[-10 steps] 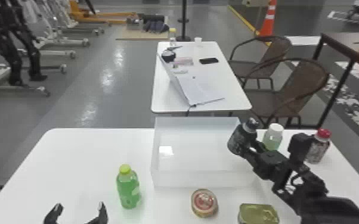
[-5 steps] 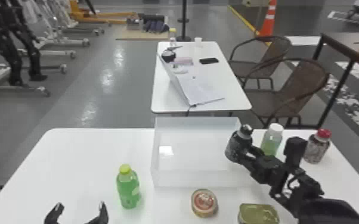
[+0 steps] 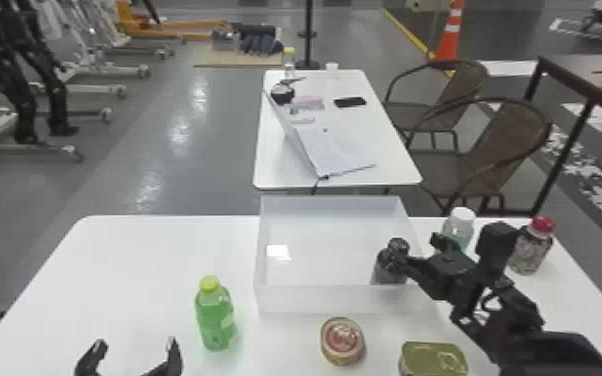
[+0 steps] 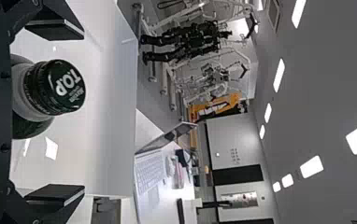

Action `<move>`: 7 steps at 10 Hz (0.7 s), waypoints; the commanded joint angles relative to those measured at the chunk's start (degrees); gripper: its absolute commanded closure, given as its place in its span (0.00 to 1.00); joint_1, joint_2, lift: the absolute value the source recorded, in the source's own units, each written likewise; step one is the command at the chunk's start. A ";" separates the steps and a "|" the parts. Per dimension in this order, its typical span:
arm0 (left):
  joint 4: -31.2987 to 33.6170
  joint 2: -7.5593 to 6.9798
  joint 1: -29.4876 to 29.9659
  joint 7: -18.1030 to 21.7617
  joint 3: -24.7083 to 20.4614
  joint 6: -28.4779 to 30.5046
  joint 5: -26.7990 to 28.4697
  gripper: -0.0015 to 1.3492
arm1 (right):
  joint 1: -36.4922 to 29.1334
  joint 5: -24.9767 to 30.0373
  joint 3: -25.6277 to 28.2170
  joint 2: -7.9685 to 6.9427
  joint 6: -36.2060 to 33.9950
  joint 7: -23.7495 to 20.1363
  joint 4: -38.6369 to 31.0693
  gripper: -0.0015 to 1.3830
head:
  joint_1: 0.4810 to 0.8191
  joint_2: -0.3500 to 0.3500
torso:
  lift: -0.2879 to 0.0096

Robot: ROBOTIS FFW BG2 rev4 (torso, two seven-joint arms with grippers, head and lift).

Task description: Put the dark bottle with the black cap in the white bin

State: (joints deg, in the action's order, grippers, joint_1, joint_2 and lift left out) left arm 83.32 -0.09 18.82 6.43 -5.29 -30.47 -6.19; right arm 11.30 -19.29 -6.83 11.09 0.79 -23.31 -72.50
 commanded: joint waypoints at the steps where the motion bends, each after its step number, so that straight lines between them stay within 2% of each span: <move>1: 0.00 0.24 -0.01 -0.01 0.10 -0.12 -0.14 0.08 | -3.48 0.31 0.24 0.69 0.00 2.57 -6.95 0.09 | 0.20 0.50 | 0.63; 3: 0.00 0.24 -0.10 -0.01 0.19 -0.12 -0.14 0.08 | -7.00 -1.01 0.24 2.45 0.35 3.62 -11.96 0.09 | 0.20 0.50 | 0.63; 4: 0.00 0.24 -0.10 -0.01 0.28 -0.20 -0.23 0.08 | -9.81 -1.10 0.85 2.80 0.35 4.85 -14.60 0.09 | 0.20 0.50 | 0.63; 6: 0.00 0.24 -0.27 -0.01 0.36 -0.29 -0.32 0.08 | -16.05 0.13 3.40 2.80 0.35 5.91 -19.96 0.09 | 0.20 0.50 | 0.63; 7: 0.00 0.24 -0.18 -0.01 0.36 -0.38 -0.32 0.08 | -20.35 1.72 4.01 2.80 0.35 8.55 -24.44 0.09 | 0.20 0.50 | 0.63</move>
State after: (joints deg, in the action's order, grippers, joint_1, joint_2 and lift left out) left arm 83.32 -0.09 18.63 6.42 -4.94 -30.81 -6.45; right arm -6.36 -18.54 -3.32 13.88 1.14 -15.10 -94.26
